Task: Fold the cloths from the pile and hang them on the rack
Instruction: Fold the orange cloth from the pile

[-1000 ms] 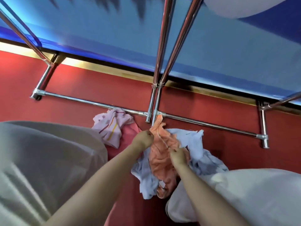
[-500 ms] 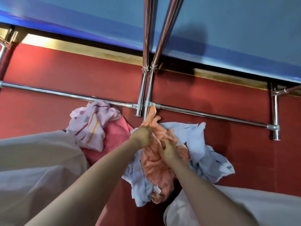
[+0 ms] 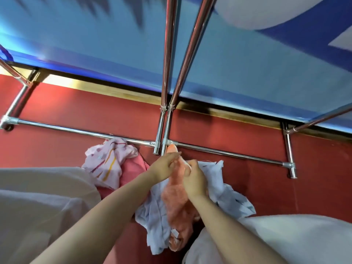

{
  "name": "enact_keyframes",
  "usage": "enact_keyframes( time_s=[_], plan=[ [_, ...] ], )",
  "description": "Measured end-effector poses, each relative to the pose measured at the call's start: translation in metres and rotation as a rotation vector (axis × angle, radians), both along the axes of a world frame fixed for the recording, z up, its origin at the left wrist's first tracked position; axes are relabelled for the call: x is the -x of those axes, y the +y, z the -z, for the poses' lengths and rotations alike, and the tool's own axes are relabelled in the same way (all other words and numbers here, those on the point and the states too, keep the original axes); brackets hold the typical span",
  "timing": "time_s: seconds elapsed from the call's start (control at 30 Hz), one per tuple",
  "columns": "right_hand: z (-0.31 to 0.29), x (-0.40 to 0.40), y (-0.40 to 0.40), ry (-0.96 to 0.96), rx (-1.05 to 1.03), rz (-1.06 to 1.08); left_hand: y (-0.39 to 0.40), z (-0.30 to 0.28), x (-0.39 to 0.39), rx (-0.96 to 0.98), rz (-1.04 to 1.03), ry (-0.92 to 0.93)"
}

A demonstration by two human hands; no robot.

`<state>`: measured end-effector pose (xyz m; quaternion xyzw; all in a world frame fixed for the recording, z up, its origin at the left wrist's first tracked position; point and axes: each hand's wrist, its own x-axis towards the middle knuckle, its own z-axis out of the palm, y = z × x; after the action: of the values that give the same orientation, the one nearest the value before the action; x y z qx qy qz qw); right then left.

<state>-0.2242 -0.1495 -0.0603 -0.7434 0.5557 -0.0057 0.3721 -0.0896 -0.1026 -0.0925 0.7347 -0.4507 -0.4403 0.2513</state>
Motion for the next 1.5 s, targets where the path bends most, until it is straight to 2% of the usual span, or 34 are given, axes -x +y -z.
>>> enact_keyframes(
  time_s=[0.17, 0.3, 0.4, 0.53, 0.6, 0.7, 0.77, 0.9, 1.07, 1.23, 1.4, 1.5],
  plan=[
    [-0.103, -0.010, -0.004, -0.250, 0.103, -0.167, 0.004, -0.097, -0.004, 0.158, -0.057, 0.043],
    [-0.180, 0.001, 0.003, -0.416, 0.182, -0.190, 0.028, -0.171, -0.007, 0.305, -0.068, -0.045],
    [-0.214, 0.019, 0.008, -0.450, 0.237, -0.196, 0.055, -0.224, -0.011, 0.382, -0.073, -0.068],
    [-0.240, 0.034, 0.026, -0.457, 0.278, -0.298, 0.088, -0.263, -0.007, 0.416, -0.092, -0.058],
    [-0.250, 0.037, 0.035, -0.504, 0.314, -0.306, 0.103, -0.270, -0.007, 0.400, -0.036, -0.127],
    [-0.262, 0.043, 0.041, -0.581, 0.317, -0.204, 0.121, -0.274, -0.011, 0.345, 0.011, -0.192],
    [-0.265, 0.052, 0.042, -0.620, 0.301, -0.148, 0.129, -0.276, -0.009, 0.332, -0.036, -0.167],
    [-0.256, 0.074, 0.043, -0.605, 0.271, -0.078, 0.137, -0.276, -0.003, 0.290, -0.168, 0.035],
    [-0.232, 0.104, 0.050, -0.557, 0.267, -0.009, 0.152, -0.256, -0.007, 0.149, -0.139, 0.018],
    [-0.223, 0.098, 0.052, -0.571, 0.259, 0.052, 0.161, -0.257, -0.004, 0.286, -0.379, 0.207],
    [-0.217, 0.090, 0.061, -0.563, 0.219, 0.038, 0.163, -0.258, 0.001, 0.448, -0.637, 0.544],
    [-0.218, 0.086, 0.067, -0.560, 0.217, -0.007, 0.162, -0.260, 0.001, 0.505, -0.688, 0.713]
  ],
)
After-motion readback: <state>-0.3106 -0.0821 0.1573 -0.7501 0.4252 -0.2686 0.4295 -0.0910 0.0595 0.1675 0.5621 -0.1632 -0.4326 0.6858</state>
